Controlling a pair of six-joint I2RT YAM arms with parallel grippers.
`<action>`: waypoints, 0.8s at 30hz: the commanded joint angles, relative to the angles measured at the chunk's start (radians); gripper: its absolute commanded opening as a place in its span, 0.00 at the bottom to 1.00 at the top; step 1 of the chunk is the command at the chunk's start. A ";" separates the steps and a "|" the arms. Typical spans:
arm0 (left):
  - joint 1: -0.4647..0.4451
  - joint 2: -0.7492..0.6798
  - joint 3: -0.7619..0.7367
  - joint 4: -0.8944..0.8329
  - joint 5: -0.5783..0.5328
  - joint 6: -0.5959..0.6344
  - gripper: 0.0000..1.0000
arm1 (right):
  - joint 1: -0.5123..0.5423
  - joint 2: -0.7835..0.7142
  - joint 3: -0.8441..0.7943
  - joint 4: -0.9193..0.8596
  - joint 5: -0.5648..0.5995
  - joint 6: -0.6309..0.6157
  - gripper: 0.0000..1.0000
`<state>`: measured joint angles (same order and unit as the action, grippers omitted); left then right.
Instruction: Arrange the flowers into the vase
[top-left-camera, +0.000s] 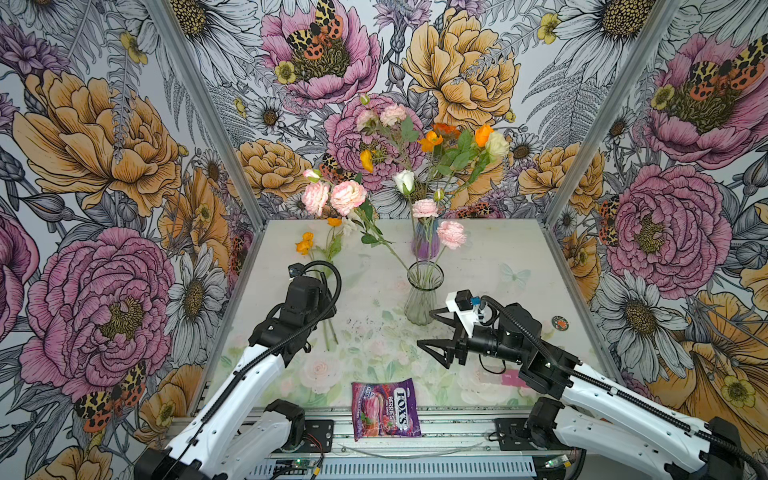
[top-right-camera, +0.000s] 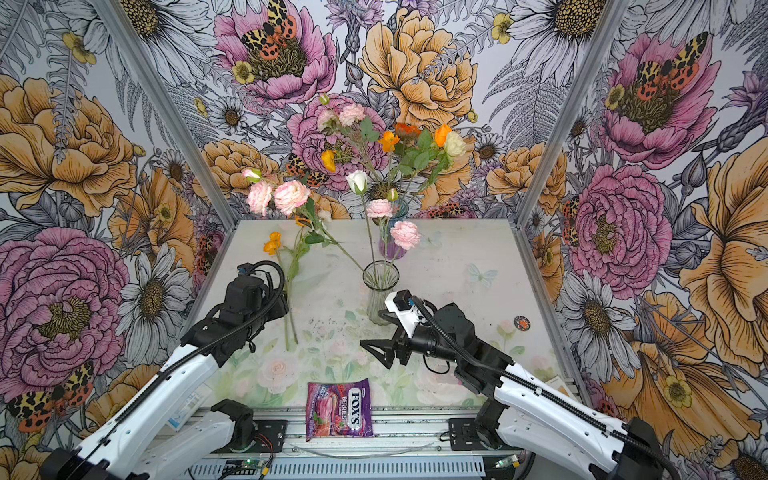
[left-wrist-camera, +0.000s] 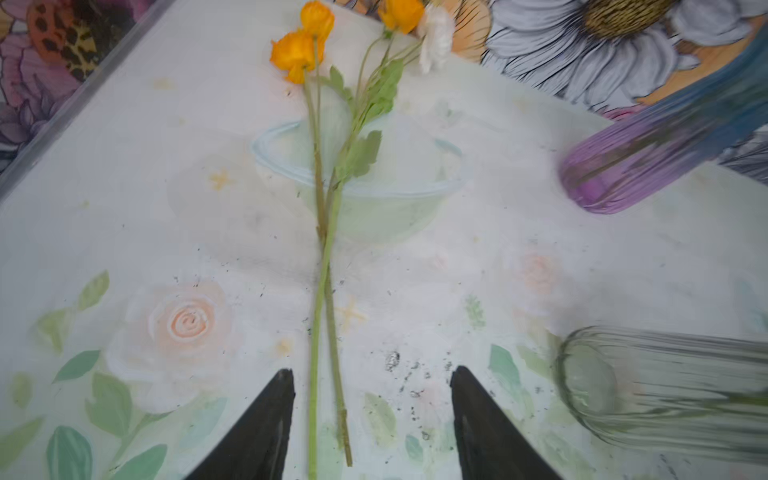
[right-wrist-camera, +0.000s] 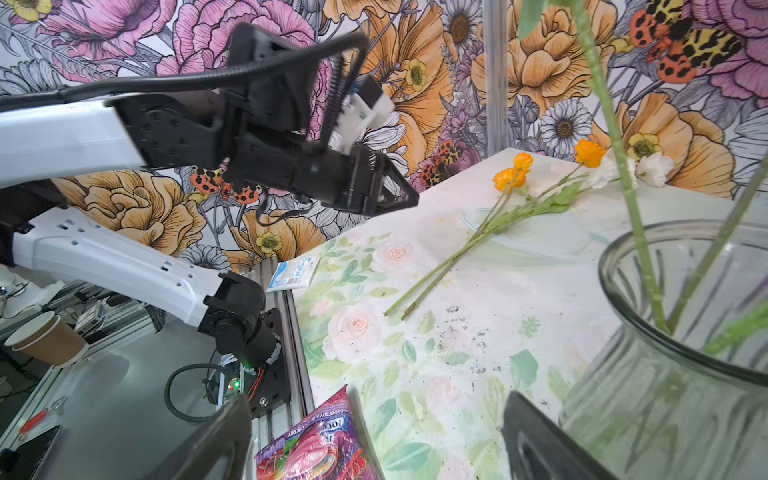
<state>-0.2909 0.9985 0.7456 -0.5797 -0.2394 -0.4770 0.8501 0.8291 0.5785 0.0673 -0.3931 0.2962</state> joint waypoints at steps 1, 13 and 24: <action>0.052 0.133 0.018 0.036 0.089 0.006 0.58 | 0.033 0.035 0.006 0.104 0.008 0.015 0.95; 0.092 0.639 0.296 0.085 0.004 0.101 0.39 | 0.150 0.166 -0.013 0.218 0.063 0.039 0.95; 0.136 0.813 0.428 0.082 0.007 0.133 0.25 | 0.154 0.185 -0.017 0.196 0.050 -0.010 0.96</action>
<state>-0.1741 1.7996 1.1431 -0.5110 -0.2195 -0.3592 0.9985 1.0061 0.5652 0.2333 -0.3443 0.3103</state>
